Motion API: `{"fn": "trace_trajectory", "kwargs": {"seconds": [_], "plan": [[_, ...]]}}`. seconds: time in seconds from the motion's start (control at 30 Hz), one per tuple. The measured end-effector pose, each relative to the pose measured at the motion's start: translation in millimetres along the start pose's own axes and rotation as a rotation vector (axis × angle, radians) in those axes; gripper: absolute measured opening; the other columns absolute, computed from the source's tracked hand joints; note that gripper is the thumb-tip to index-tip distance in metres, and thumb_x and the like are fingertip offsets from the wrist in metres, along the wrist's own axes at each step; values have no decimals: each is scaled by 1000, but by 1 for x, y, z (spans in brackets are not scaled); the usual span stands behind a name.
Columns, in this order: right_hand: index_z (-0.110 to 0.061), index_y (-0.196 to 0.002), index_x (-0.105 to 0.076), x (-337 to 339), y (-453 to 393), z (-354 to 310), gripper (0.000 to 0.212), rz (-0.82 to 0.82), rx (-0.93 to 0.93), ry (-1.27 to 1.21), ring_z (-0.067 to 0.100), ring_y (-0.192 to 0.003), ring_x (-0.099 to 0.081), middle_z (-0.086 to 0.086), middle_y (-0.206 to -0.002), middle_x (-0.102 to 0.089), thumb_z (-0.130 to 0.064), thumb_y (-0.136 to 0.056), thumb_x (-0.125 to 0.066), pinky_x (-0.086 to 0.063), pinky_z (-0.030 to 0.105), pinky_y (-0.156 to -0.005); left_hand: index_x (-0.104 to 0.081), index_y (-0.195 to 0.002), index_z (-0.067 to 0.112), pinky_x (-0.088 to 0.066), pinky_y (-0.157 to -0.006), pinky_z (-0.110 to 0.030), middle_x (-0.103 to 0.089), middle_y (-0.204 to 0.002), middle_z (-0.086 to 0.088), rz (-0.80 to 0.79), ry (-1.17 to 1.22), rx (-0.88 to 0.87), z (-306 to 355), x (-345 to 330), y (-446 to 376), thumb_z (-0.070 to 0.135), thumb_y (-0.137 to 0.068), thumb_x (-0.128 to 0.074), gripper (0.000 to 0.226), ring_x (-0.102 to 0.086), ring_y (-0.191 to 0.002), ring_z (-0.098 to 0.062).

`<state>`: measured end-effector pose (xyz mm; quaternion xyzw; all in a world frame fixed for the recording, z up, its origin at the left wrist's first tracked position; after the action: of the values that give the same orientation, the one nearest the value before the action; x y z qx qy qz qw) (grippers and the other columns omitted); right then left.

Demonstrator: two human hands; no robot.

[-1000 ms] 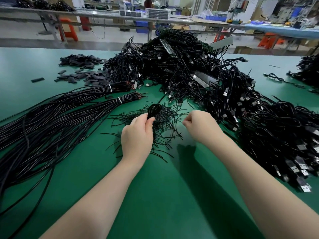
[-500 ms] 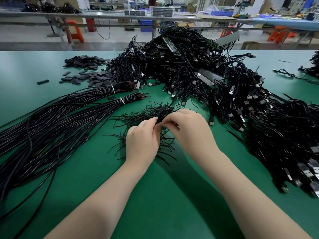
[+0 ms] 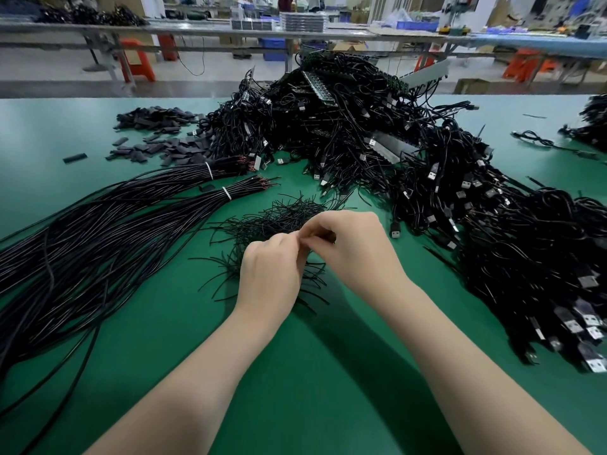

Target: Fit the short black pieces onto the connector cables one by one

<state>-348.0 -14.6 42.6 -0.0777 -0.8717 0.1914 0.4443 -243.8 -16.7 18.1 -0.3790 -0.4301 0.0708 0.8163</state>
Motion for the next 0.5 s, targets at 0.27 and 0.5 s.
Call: {"fn": "trace_trajectory", "kwargs": {"seconds": [0.27,0.5], "plan": [[-22,-96,-77,10,-4,4,15,-142,0,-4,-2,-69,-55,-8,-85,-72,-24,-82,-76,-49,19,-76,-70,-83,4,-31,-60,-30,-63,-64,-6,-92,-46,17,-1,-9,0,0,-82,-69,4,-55,-53,-30],[-24,-96,-76,19,-1,-13,18,-104,185,293,18,-97,-52,-4,-93,-62,-37,-90,-64,-44,35,-80,-71,-83,8,-36,-56,-34,-57,-59,-3,-98,-35,-72,7,-9,-1,10,-87,-70,5,-50,-51,-28]]}}
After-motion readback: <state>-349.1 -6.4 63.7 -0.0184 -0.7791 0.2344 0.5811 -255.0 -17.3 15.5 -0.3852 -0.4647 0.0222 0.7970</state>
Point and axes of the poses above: each hand's wrist, its own y-axis away from the middle knuckle, its own x-axis out of the back of the hand, z = x × y, the point moved 9 cm from there along -y, towards the middle knuckle
